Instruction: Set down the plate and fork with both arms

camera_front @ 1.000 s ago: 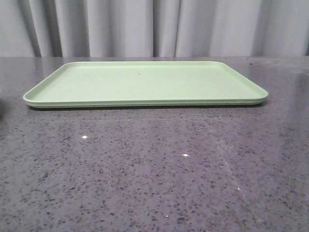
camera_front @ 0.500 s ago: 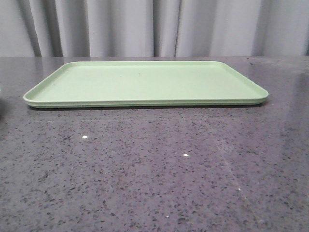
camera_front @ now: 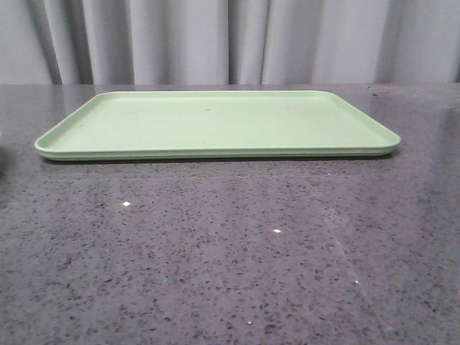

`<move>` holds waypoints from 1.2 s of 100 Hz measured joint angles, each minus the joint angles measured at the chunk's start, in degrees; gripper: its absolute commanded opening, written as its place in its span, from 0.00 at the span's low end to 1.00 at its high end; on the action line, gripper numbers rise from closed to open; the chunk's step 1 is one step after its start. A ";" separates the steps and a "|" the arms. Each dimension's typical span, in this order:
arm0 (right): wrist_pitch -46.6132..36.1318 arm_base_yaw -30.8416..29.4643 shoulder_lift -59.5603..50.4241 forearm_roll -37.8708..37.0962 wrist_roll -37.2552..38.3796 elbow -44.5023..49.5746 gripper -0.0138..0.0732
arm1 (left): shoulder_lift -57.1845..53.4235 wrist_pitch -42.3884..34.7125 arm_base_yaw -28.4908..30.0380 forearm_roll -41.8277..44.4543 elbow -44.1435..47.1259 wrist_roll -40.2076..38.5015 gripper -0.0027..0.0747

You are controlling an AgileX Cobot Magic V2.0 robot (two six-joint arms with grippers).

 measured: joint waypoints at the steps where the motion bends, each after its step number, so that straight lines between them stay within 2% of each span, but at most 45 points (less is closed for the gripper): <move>1: 0.64 0.00 0.25 0.00 0.00 -0.34 0.08 | 0.20 0.42 0.00 0.00 -0.32 0.00 0.01; 36: 15.88 0.00 14.71 0.00 0.00 -17.06 0.08 | 13.94 13.18 0.00 0.00 -17.54 0.00 0.01; 67: 21.71 0.00 25.08 0.00 0.00 -24.82 0.08 | 27.67 15.16 0.00 0.00 -26.32 0.00 0.01; 77: 23.52 0.00 27.22 0.00 0.00 -25.92 0.09 | 30.94 15.59 0.00 0.00 -27.41 0.00 0.09; 84: 24.30 0.00 27.97 0.00 0.00 -26.28 0.15 | 32.28 15.85 0.00 0.00 -27.84 0.00 0.19; 91: 24.55 0.00 28.20 0.00 0.00 -26.33 0.25 | 33.01 15.85 0.00 0.00 -27.93 0.00 0.32; 104: 24.86 0.00 28.20 0.00 0.00 -26.33 0.57 | 33.29 15.85 0.00 0.00 -27.93 0.00 0.56; 112: 25.00 0.00 28.20 0.00 0.00 -26.33 0.74 | 33.29 15.89 0.00 0.00 -27.93 0.00 0.63; 120: 25.14 0.00 28.20 0.00 0.00 -26.33 0.79 | 33.29 15.89 0.00 0.00 -27.93 0.00 0.63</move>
